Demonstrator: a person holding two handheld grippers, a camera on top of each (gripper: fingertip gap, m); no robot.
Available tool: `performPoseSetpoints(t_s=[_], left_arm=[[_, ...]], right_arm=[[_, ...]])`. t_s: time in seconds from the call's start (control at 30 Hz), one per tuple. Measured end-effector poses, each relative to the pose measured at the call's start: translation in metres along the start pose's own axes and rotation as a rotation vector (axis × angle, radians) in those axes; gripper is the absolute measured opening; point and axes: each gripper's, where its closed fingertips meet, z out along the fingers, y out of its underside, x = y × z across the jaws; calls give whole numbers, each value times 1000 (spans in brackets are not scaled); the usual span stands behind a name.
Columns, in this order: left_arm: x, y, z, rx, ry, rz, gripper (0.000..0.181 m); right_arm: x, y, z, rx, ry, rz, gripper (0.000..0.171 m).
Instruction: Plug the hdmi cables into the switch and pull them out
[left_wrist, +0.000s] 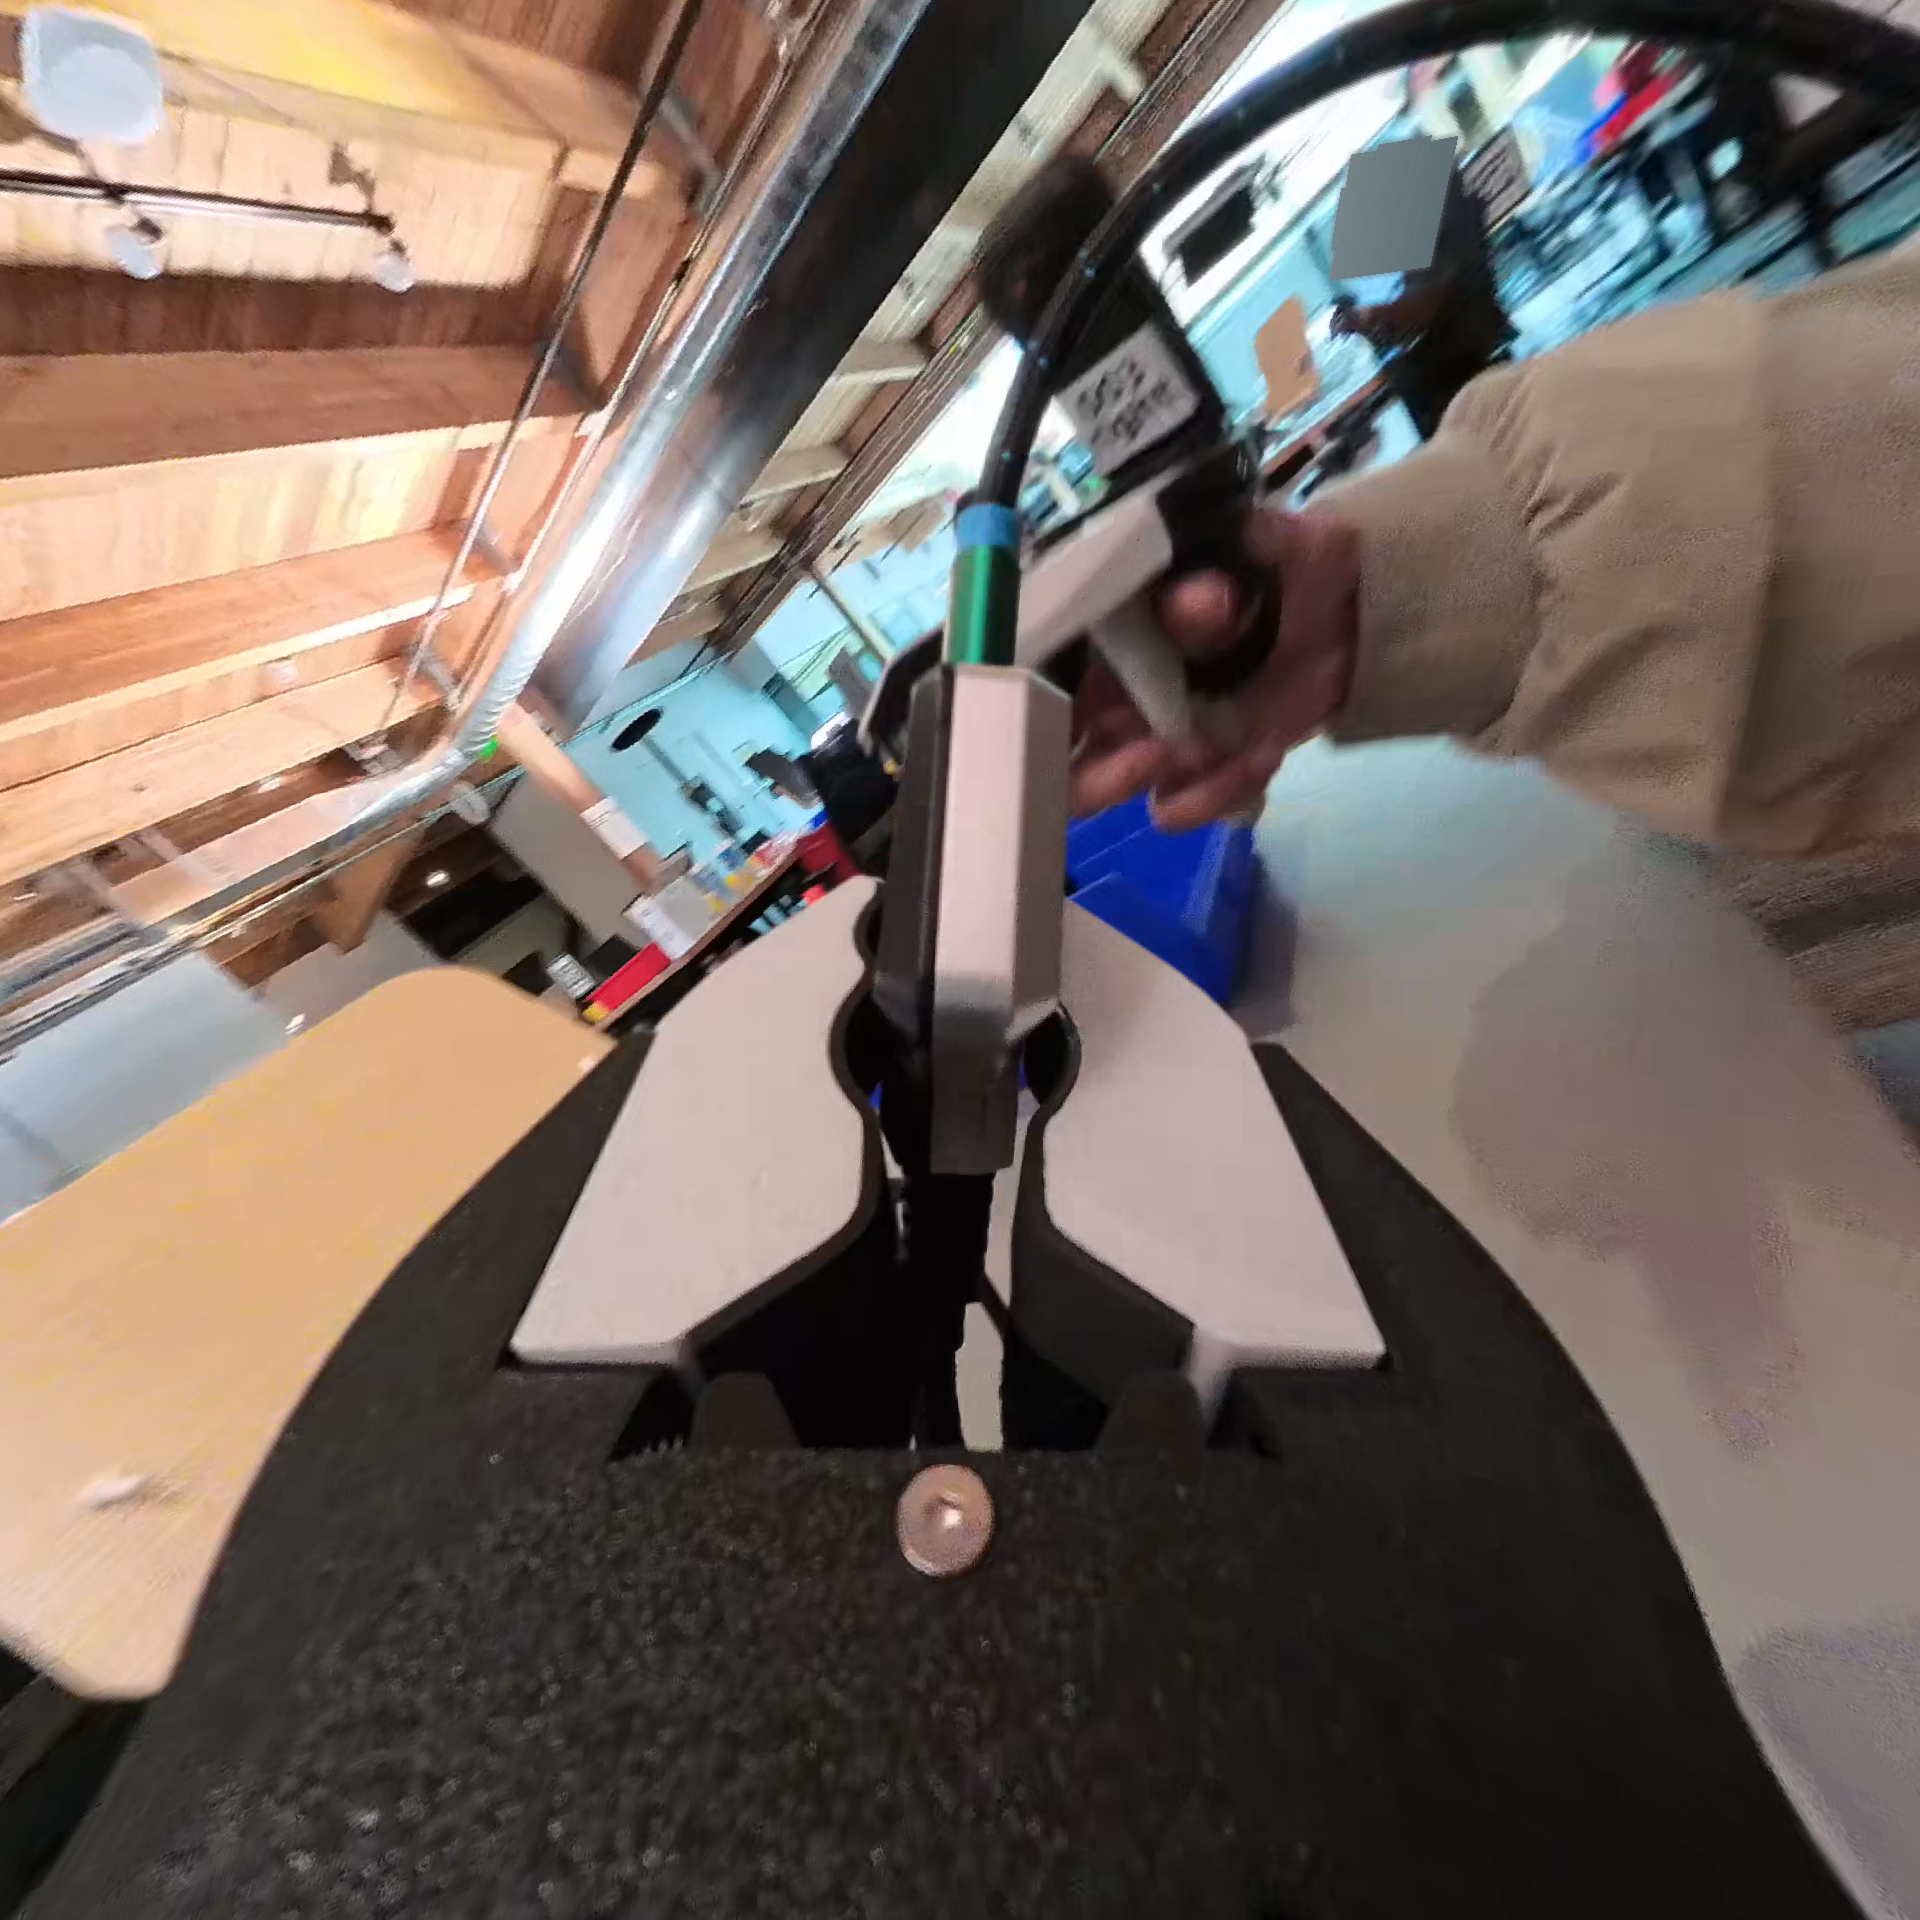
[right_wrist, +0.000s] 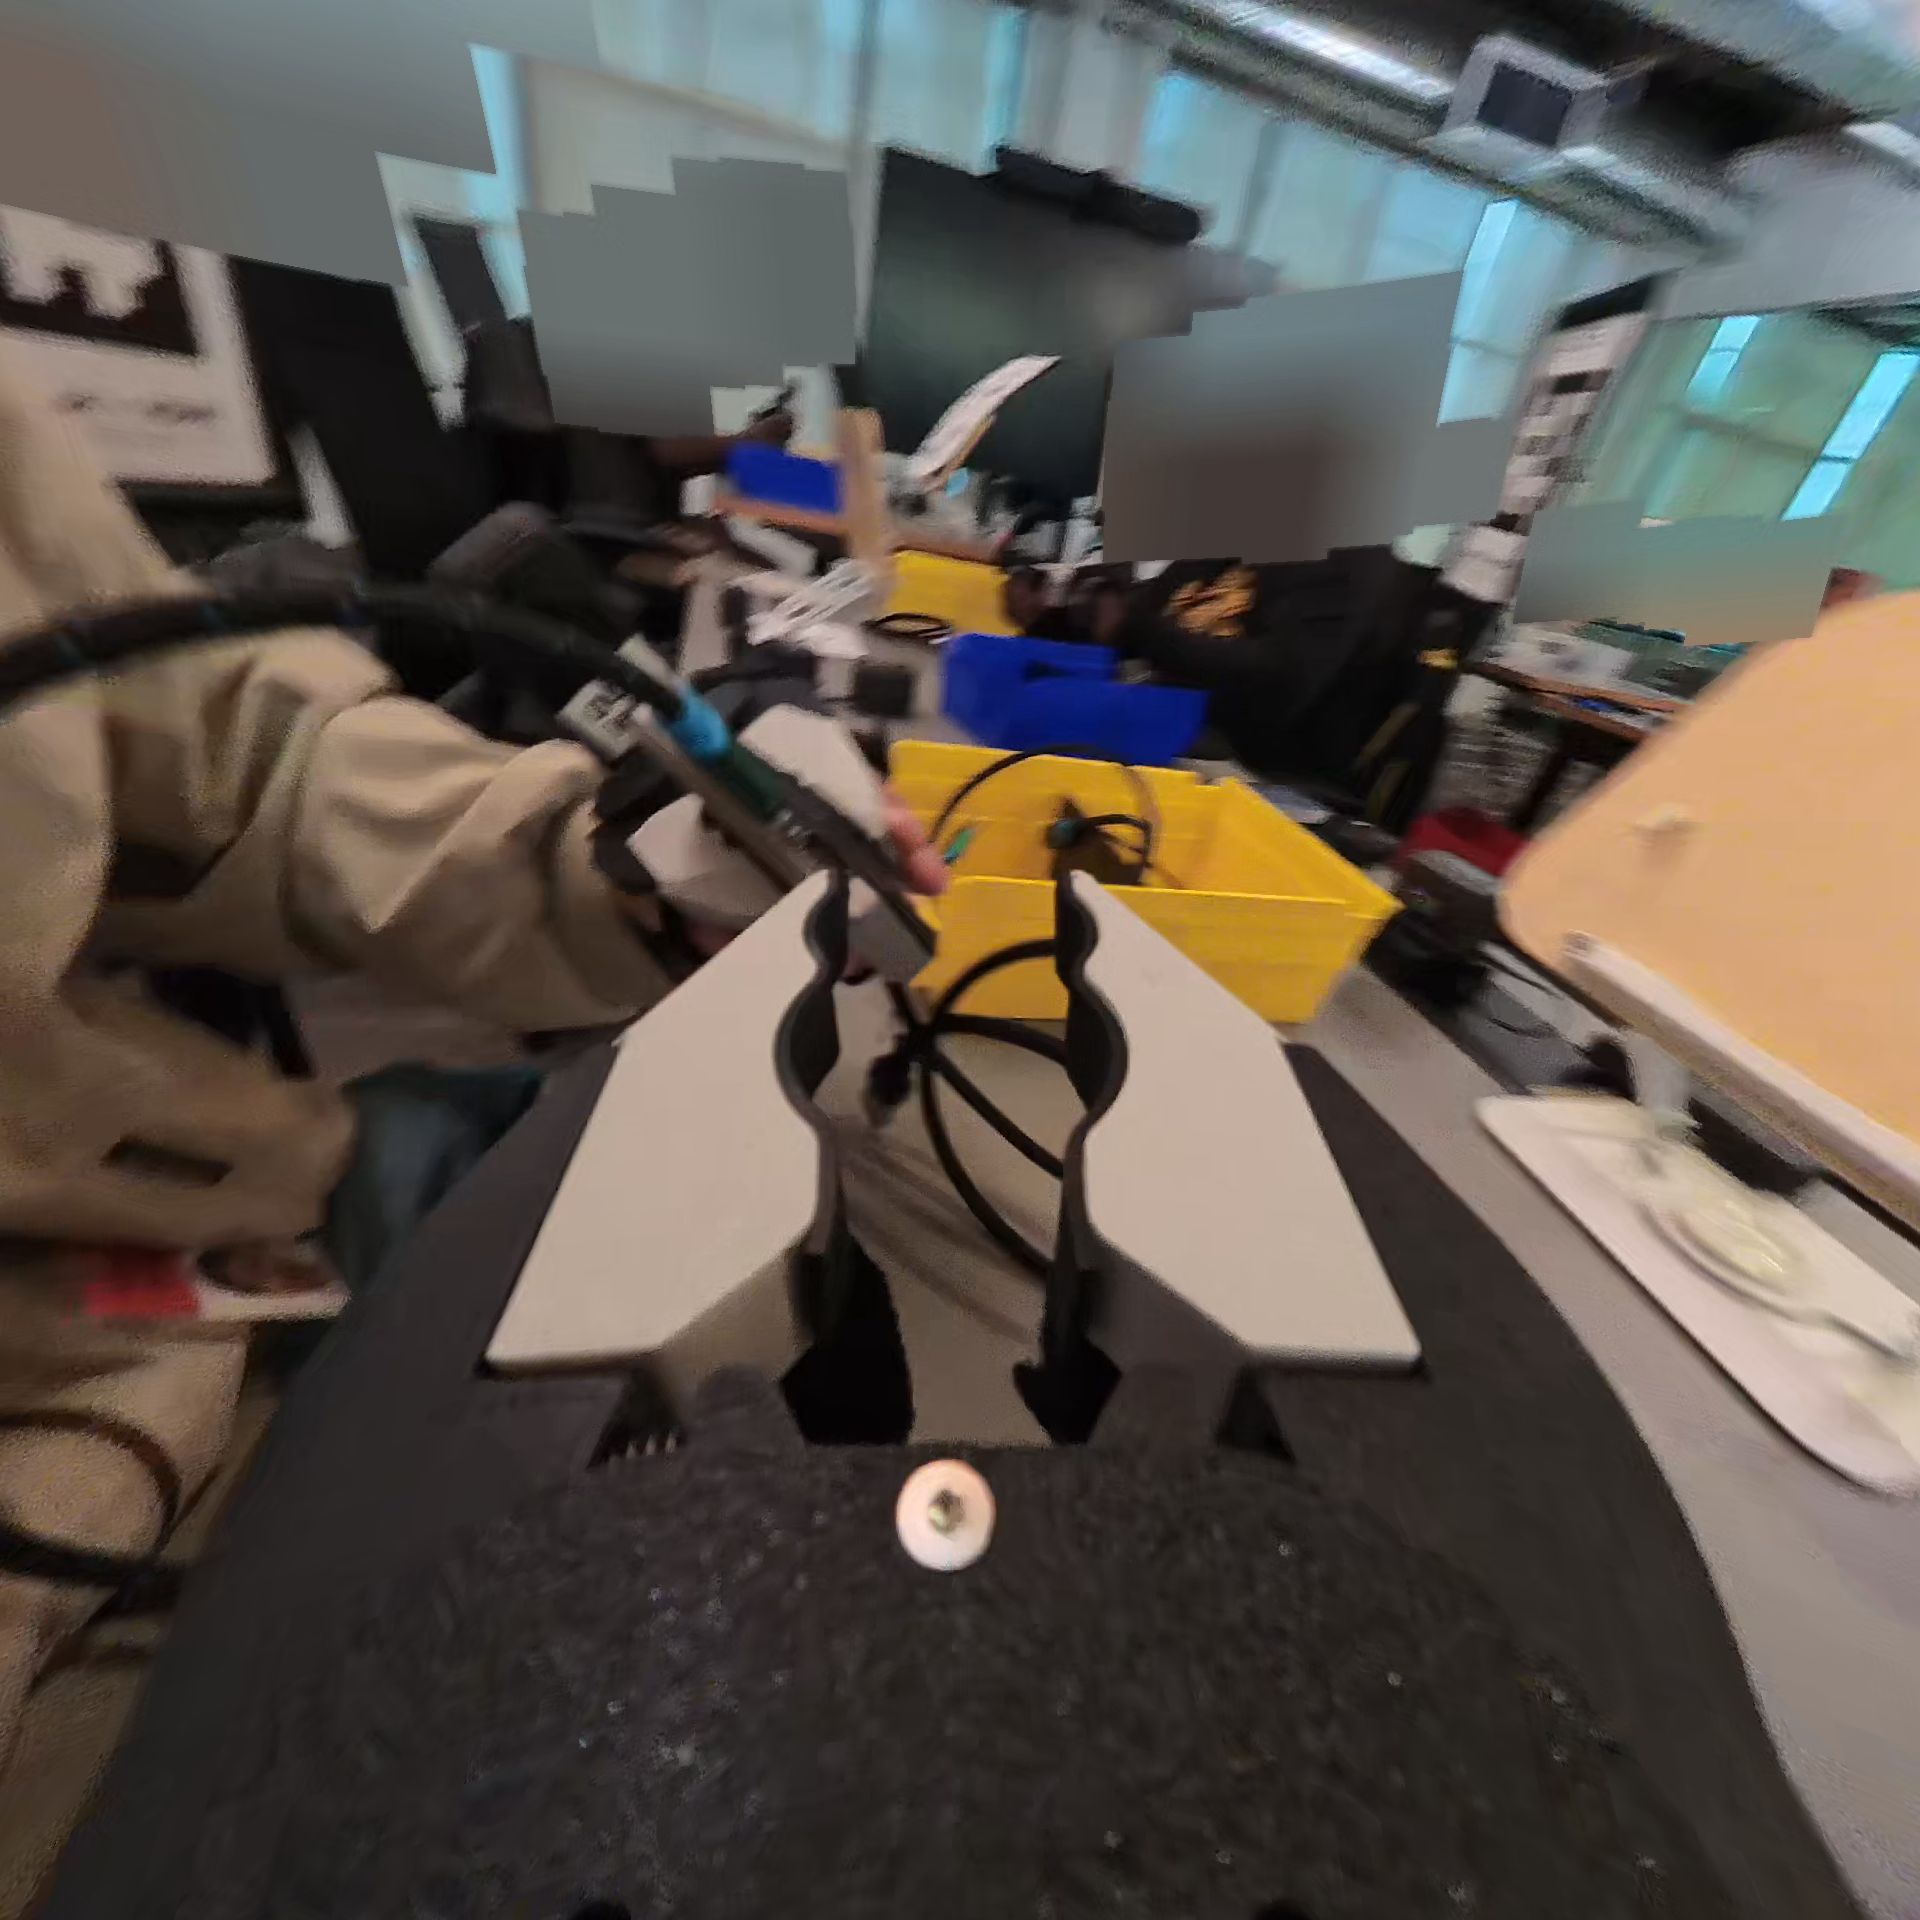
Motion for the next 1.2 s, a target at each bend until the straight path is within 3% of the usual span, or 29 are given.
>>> performPoseSetpoints(t_s=[0.13,0.43,0.6,0.73,0.93,1.1,1.2], left_arm=[[15,-15,3,63,85,-78,23],[22,-23,0,163,195,-362,24],[6,-16,-4,155,156,-542,28],[-5,-23,-6,166,97,-451,26],[6,-12,-3,46,101,-329,23],[15,13,0,-131,143,-269,38],[26,17,0,-141,201,-293,25]], right_arm=[[-48,9,30,-18,-175,-61,37],[-63,6,33,-17,-234,-90,22],[-42,21,30,-262,-201,-57,22],[-26,28,19,-460,-82,-111,22],[-38,26,24,-587,-59,-155,21],[-39,19,18,-593,-62,-101,20],[-47,22,23,-579,-102,-89,21]])
